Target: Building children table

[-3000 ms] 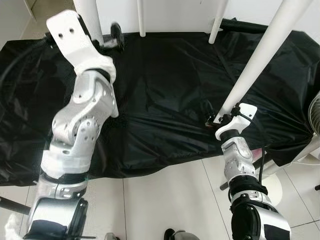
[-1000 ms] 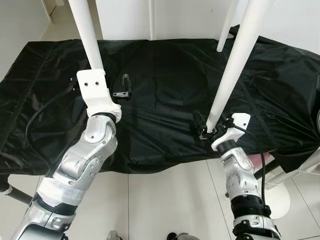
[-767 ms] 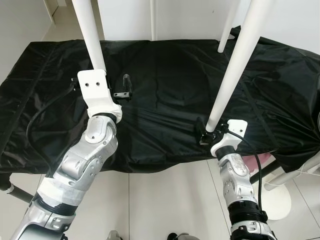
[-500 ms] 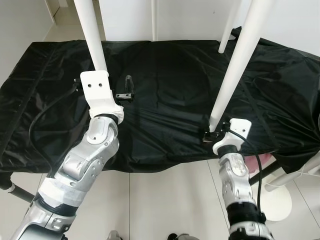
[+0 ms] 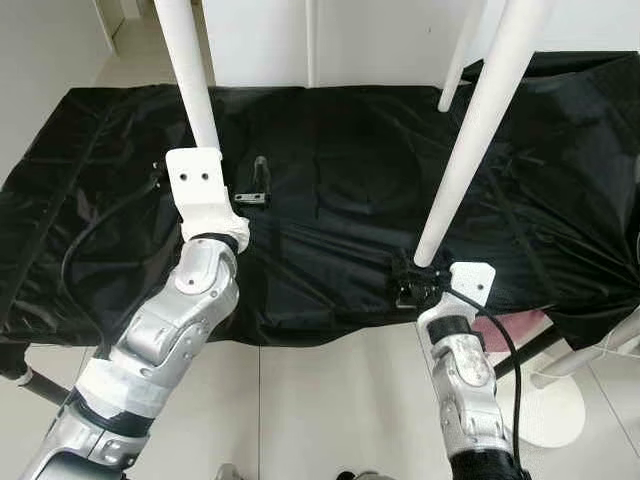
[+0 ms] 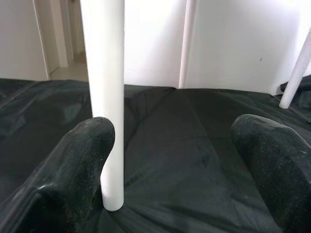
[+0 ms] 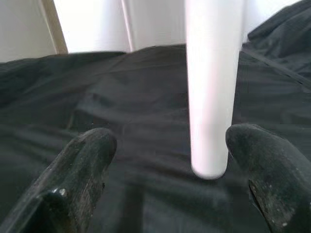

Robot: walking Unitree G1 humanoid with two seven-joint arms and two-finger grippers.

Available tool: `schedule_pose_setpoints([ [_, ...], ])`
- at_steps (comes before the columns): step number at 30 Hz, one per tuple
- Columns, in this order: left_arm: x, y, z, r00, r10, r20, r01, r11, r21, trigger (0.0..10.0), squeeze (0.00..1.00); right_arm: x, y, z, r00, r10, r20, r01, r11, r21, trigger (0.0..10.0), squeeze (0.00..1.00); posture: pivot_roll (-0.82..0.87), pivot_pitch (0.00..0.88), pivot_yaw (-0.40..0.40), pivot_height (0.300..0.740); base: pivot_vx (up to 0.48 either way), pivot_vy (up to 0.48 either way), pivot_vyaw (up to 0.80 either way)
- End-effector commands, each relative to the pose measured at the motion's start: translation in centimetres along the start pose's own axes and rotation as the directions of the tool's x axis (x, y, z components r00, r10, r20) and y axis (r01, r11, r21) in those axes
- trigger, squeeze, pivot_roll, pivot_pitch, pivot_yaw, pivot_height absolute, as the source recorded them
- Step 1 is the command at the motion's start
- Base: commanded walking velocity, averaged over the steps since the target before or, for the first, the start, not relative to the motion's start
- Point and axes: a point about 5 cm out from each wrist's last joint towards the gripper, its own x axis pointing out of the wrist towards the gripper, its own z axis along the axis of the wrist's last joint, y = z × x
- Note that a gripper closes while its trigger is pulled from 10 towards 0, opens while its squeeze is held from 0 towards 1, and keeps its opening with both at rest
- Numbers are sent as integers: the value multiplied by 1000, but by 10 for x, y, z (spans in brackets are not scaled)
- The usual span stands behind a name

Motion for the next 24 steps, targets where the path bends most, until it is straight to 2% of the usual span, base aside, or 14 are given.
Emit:
schedule_pose_setpoints([
  [1, -7, -18, -9, 917, -397, -31, 397, 917, 25, 10000, 0, -7, 4, 0, 999, 34, -10, -34, 999, 4, 10000, 0, 43, 73, 0, 740, 0, 0, 0],
  [5, -9, -10, -15, 932, -361, -44, 362, 932, 31, 10000, 0, -14, 8, 0, 998, 66, -22, -66, 998, -10, 10000, 0, 43, 73, 0, 740, 0, 0, 0],
  [12, -14, -3, -25, 934, -352, -56, 354, 935, 34, 10000, 0, -14, 9, 0, 997, 77, -25, -77, 997, 1, 10000, 0, 41, 62, 1, 740, 0, 0, 0],
  [23, -21, 1, -42, 890, -443, -107, 446, 895, 5, 10000, 0, -13, 14, 3, 989, 143, -31, -142, 990, 16, 10000, 0, 40, 44, -3, 740, 0, 0, 0],
  [24, -25, 1, -46, 874, -470, -122, 473, 881, -1, 10000, 0, -14, 14, 3, 988, 149, -33, -148, 989, 16, 10000, 0, 36, 41, -4, 740, 0, 0, 0],
])
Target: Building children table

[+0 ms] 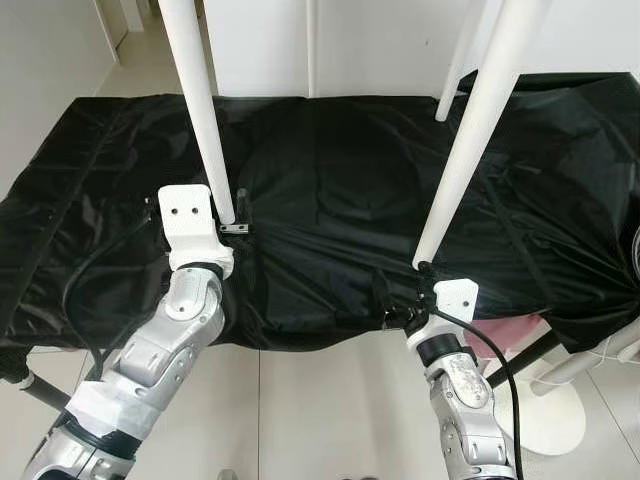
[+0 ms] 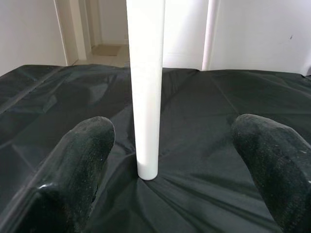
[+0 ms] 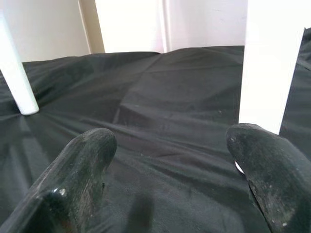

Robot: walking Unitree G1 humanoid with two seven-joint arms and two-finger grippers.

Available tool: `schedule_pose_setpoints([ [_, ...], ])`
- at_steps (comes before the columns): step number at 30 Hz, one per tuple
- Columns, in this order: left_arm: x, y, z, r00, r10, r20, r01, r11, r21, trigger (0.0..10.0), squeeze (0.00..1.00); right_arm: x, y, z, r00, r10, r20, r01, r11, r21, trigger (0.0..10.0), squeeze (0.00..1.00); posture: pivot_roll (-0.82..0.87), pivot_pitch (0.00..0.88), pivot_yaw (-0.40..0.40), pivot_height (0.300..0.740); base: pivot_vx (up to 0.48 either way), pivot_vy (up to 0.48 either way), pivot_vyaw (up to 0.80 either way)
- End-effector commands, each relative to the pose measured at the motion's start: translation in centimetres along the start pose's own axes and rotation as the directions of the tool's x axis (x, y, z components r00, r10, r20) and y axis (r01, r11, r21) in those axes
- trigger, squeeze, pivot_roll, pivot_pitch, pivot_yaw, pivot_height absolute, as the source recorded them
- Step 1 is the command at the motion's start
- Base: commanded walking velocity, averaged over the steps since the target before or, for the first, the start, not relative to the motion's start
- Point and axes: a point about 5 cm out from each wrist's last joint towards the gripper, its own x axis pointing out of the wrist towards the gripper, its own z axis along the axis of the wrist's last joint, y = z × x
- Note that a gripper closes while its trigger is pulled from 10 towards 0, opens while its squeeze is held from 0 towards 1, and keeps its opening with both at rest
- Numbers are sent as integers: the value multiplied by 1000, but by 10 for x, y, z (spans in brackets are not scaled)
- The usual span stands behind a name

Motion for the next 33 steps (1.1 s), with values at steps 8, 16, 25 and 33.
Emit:
schedule_pose_setpoints([
  [8, -25, -22, -27, 771, -629, -96, 628, 777, -46, 10000, 0, -1, -3, 1, 999, 50, -10, -50, 999, 1, 10000, 0, 31, 41, 3, 740, 0, 0, 0],
  [16, -30, -19, -34, 726, -676, -130, 673, 736, -69, 10000, 0, 1, -4, 1, 997, 79, -12, -79, 997, -5, 10000, 0, 27, 43, 10, 740, 0, 0, 0],
  [25, -36, -17, -39, 666, -731, -147, 725, 681, -104, 10000, 0, 2, -5, 0, 995, 101, -22, -101, 995, -14, 10000, 0, 27, 43, 13, 740, 0, 0, 0],
  [33, -35, -6, -44, 689, -705, -165, 694, 708, -128, 10000, 0, 3, -10, 1, 996, 84, -20, -84, 996, -32, 10000, 0, 20, 40, 21, 740, 0, 0, 0],
])
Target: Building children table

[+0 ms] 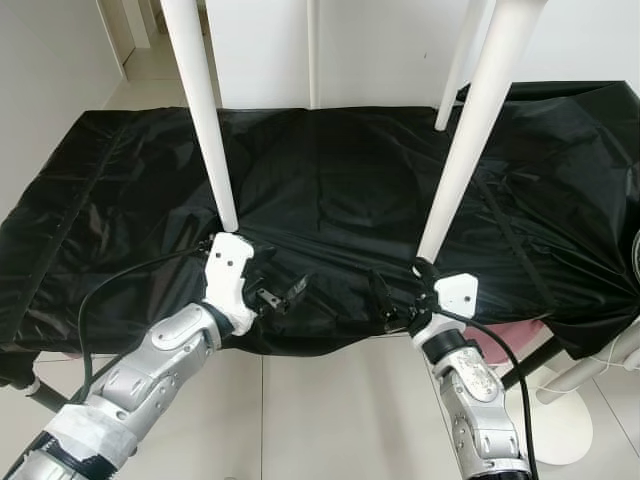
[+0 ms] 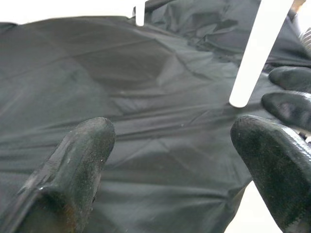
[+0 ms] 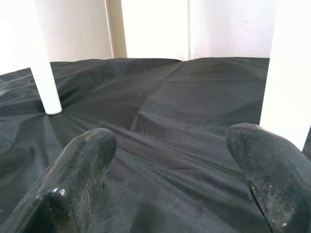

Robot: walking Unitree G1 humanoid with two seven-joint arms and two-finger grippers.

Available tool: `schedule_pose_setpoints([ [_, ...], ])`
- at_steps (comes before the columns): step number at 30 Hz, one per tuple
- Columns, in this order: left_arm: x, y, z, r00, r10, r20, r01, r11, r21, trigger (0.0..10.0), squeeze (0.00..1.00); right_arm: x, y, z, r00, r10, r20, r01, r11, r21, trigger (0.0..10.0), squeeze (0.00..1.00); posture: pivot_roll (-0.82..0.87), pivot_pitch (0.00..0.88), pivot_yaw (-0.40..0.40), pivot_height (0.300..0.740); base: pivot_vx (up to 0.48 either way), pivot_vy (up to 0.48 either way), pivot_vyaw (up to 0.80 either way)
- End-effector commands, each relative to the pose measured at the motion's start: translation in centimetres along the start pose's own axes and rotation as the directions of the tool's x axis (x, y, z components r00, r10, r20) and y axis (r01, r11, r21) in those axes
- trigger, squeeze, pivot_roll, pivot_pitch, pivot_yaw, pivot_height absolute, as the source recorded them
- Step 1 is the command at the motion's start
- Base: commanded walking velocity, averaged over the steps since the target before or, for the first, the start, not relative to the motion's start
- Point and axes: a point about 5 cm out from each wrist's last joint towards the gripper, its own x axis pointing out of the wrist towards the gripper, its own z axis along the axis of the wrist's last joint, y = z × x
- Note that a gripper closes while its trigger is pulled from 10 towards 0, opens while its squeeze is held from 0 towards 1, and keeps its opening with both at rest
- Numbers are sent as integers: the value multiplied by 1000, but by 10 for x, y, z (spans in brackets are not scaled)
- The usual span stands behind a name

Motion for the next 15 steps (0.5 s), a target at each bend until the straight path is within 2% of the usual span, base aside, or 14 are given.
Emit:
schedule_pose_setpoints([
  [1, -4, 3, -3, 1000, -13, -11, 13, 1000, -5, 10000, 0, 0, -3, -2, 1000, -14, -13, 14, 1000, -2, 10000, 0, 20, 40, 21, 740, 0, 0, 0],
  [2, -8, 11, -5, 996, 86, 6, -86, 996, 2, 10000, 0, -1, -7, -2, 998, -59, -6, 59, 998, -8, 10000, 0, 17, 42, 26, 740, 0, 0, 0],
  [3, -8, 11, -5, 996, 86, 6, -86, 996, 2, 10000, 0, -1, -7, -2, 998, -59, -6, 59, 998, -8, 10000, 0, 17, 42, 26, 740, 0, 0, 0],
  [5, -16, 19, -9, 978, 202, 47, -201, 979, -34, 10000, 0, -7, -14, 0, 985, -172, 14, 172, 984, -42, 10000, 0, 13, 41, 31, 740, 0, 0, 0],
  [9, -21, 18, -14, 961, 268, 72, -265, 963, -51, 10000, 0, -12, -16, 0, 972, -232, 34, 234, 970, -69, 10000, 0, 10, 41, 30, 740, 0, 0, 0],
  [10, -21, 18, -14, 961, 268, 72, -265, 963, -51, 10000, 0, -12, -16, 0, 972, -232, 34, 234, 970, -69, 10000, 0, 10, 41, 30, 740, 0, 0, 0],
  [12, -27, 14, -13, 921, 369, 125, -361, 929, -81, 10000, 0, -22, -9, 1, 974, -220, 52, 224, 968, -110, 10000, 0, 5, 48, 34, 740, 0, 0, 0],
  [14, -29, 12, -12, 907, 397, 143, -387, 917, -94, 10000, 0, -25, -6, 1, 977, -206, 58, 212, 970, -122, 10000, 0, 5, 48, 34, 740, 0, 0, 0],
  [15, -32, 7, -12, 905, 398, 152, -388, 917, -93, 10000, 0, -29, 1, -1, 989, -144, 46, 148, 983, -106, 10000, 0, 6, 51, 35, 740, 0, 0, 0],
])
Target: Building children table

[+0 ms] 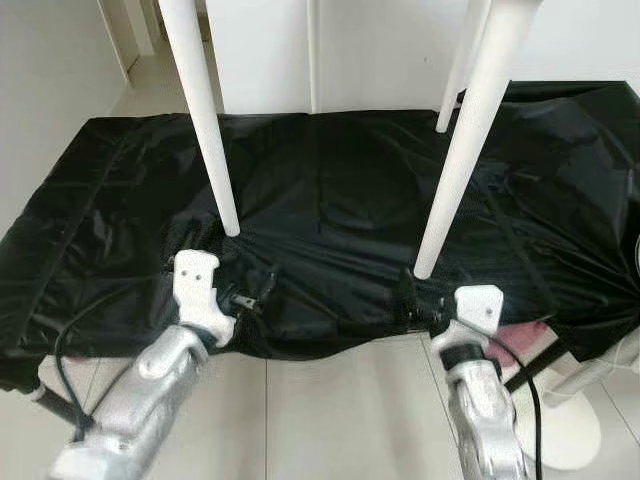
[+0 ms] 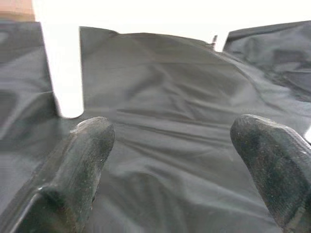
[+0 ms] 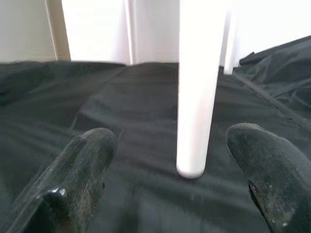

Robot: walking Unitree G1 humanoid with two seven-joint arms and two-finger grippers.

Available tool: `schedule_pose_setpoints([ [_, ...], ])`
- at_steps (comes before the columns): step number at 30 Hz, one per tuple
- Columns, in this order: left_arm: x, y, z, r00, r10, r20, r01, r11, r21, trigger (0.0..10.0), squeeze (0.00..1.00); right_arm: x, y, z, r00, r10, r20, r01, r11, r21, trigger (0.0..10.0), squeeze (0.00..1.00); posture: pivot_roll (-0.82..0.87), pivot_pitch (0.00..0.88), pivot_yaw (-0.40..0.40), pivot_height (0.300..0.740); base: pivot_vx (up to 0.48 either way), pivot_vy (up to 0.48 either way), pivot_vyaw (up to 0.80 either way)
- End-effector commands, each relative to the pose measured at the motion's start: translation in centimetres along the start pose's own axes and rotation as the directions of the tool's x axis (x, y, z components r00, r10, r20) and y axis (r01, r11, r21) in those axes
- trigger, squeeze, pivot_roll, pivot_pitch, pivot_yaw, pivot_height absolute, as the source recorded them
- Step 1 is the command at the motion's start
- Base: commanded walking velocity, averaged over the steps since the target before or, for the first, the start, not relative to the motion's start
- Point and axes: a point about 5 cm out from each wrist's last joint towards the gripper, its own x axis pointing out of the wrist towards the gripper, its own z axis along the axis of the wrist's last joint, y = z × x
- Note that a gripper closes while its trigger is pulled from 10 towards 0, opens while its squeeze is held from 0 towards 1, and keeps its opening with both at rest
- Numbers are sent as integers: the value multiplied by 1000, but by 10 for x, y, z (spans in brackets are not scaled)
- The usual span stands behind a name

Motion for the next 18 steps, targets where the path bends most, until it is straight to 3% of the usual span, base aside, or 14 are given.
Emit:
schedule_pose_setpoints([
  [1, -1, 0, 4, 999, 23, 24, -23, 1000, 19, 10000, 0, 0, 6, 4, 999, 47, 26, -47, 999, -1, 10000, 0, 6, 51, 35, 740, 0, 0, 0],
  [2, -5, -3, 6, 999, 7, 36, -8, 1000, 24, 10000, 0, -4, 12, 4, 993, 116, 23, -116, 993, 17, 10000, 0, 6, 53, 37, 740, 0, 0, 0],
  [3, -5, -3, 6, 999, 7, 36, -8, 1000, 24, 10000, 0, -4, 12, 4, 993, 116, 23, -116, 993, 17, 10000, 0, 6, 53, 37, 740, 0, 0, 0],
  [4, -13, -14, 6, 996, -89, 19, 89, 996, 25, 10000, 0, -11, 22, 5, 962, 273, 12, -273, 960, 53, 10000, 0, 5, 60, 37, 740, 0, 0, 0],
  [5, -13, -14, 6, 996, -89, 19, 89, 996, 25, 10000, 0, -11, 22, 5, 962, 273, 12, -273, 960, 53, 10000, 0, 5, 60, 37, 740, 0, 0, 0],
  [8, -33, -33, -5, 947, -312, -75, 318, 944, 87, 10000, 0, -20, 25, 2, 894, 448, -29, -447, 894, 38, 10000, 0, 9, 65, 37, 740, 0, 0, 0],
  [10, -33, -33, -5, 947, -312, -75, 318, 944, 87, 10000, 0, -20, 25, 2, 894, 448, -29, -447, 894, 38, 10000, 0, 9, 65, 37, 740, 0, 0, 0],
  [13, -44, -36, -14, 909, -390, -144, 408, 904, 130, 10000, 0, -23, 23, -2, 847, 528, -61, -528, 849, 18, 10000, 0, 12, 66, 36, 740, 0, 0, 0],
  [15, -44, -36, -14, 909, -390, -144, 408, 904, 130, 10000, 0, -23, 23, -2, 847, 528, -61, -528, 849, 18, 10000, 0, 12, 66, 36, 740, 0, 0, 0],
  [16, -51, -34, -20, 889, -417, -189, 444, 886, 137, 10000, 0, -26, 22, -6, 810, 579, -89, -580, 815, 20, 10000, 0, 16, 66, 33, 740, 0, 0, 0],
  [17, -51, -34, -20, 889, -417, -189, 444, 886, 137, 10000, 0, -26, 22, -6, 810, 579, -89, -580, 815, 20, 10000, 0, 16, 66, 33, 740, 0, 0, 0],
  [18, -58, -32, -27, 869, -436, -234, 473, 871, 132, 10000, 0, -30, 22, -10, 771, 626, -120, -628, 778, 27, 10000, 0, 17, 66, 32, 740, 0, 0, 0],
])
